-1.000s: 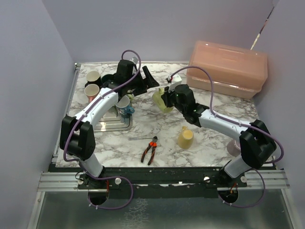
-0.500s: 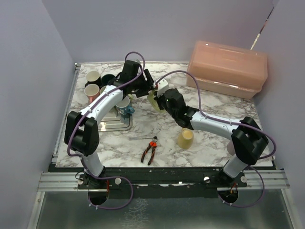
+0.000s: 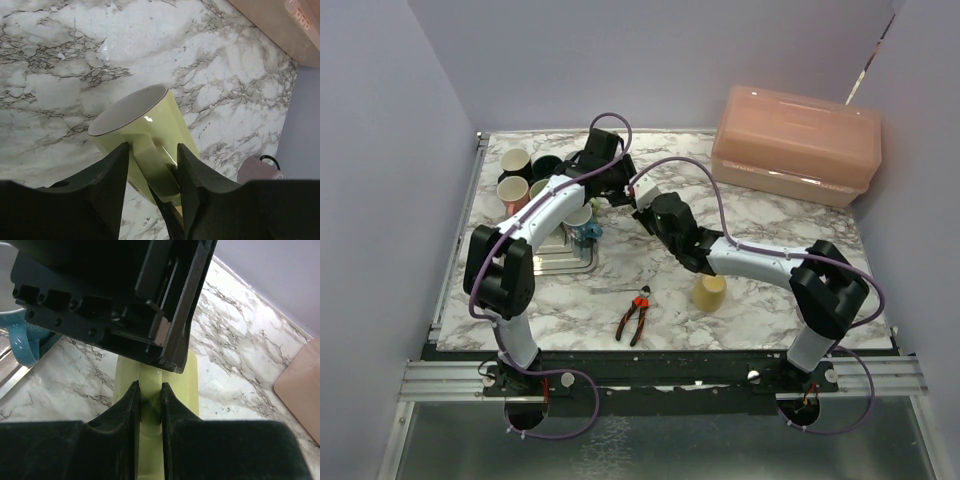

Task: Turn the mug right side up
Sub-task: Turn over the cup at the center of the board.

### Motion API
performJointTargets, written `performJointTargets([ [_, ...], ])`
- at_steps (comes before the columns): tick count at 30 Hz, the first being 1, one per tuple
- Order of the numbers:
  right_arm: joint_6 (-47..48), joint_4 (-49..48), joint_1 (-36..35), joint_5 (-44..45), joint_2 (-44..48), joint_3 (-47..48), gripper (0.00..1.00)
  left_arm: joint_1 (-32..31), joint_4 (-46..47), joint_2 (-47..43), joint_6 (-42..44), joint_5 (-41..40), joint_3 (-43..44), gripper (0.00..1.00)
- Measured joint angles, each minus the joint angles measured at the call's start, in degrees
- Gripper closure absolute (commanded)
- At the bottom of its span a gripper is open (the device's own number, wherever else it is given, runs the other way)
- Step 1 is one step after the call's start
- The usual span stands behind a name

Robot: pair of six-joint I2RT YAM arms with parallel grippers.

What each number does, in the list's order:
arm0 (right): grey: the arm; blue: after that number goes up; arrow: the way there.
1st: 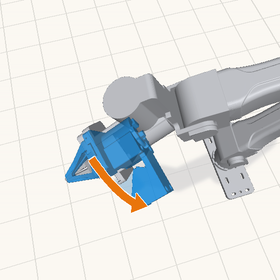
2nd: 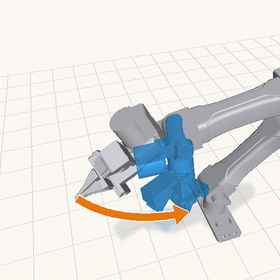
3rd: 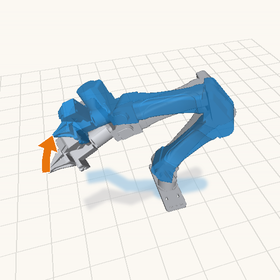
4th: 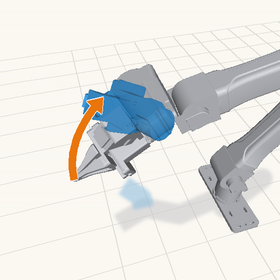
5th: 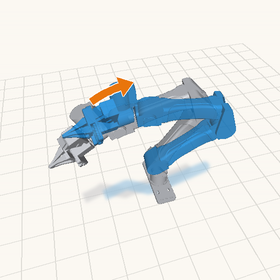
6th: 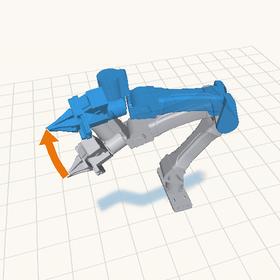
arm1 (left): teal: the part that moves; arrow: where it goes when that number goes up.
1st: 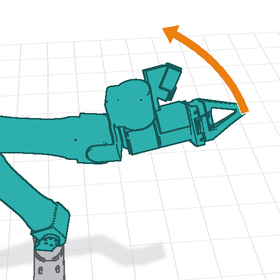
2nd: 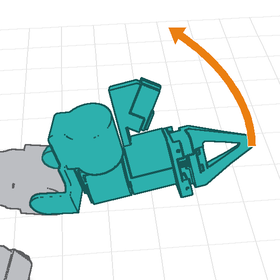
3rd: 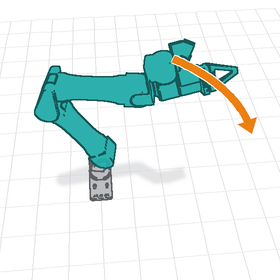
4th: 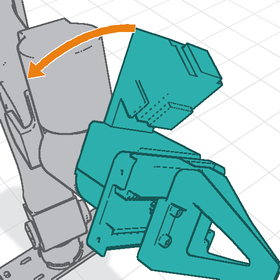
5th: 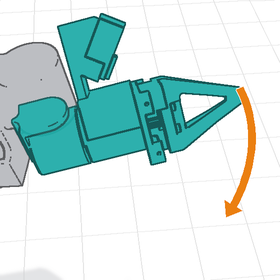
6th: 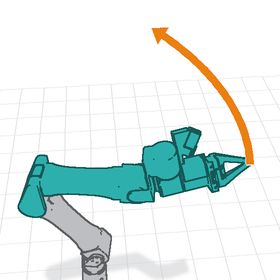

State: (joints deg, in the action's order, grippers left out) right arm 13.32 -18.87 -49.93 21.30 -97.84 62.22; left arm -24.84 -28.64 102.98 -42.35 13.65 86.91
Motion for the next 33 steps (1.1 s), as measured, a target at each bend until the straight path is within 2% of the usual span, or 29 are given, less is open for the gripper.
performJointTargets([
  [3, 1.6, -0.5, -0.6, 0.9, -0.5, 0.0, 0.99, -0.1, -0.5, 0.4, 0.0, 0.0, 0.4, 0.62],
  [6, 3.5, -1.7, -1.3, 2.6, -1.2, 0.0, 0.99, -0.3, -0.7, 0.4, -0.1, -0.1, 0.5, 0.71],
  [12, 7.1, -5.1, -3.1, 6.0, -3.6, 0.0, 0.99, -0.3, -0.7, 0.7, -1.1, -0.2, 0.5, 1.0],
  [19, 8.3, -6.6, -3.5, 8.1, -4.5, 0.0, 0.99, -0.3, -0.5, 1.2, -0.9, -0.2, 0.8, 1.0],
  [25, 5.4, -6.5, -3.6, 8.9, -4.5, 0.0, 0.67, -0.5, -1.0, 1.3, 0.9, -0.4, 1.6, 1.0],
  [28, 3.5, -6.6, -3.7, 8.5, -4.1, -0.2, 0.46, -0.8, -1.4, 1.3, 2.9, -1.5, 1.7, 1.0],
  [30, 2.4, -6.9, -3.7, 8.0, -2.8, -1.1, 0.38, -0.9, -1.9, 1.3, 4.3, -2.1, 1.7, 1.0],
  [33, 1.1, -7.6, -3.7, 7.5, 0.5, -4.1, 0.34, -1.1, -2.8, 1.3, 5.8, -2.9, 2.3, 1.0],
])
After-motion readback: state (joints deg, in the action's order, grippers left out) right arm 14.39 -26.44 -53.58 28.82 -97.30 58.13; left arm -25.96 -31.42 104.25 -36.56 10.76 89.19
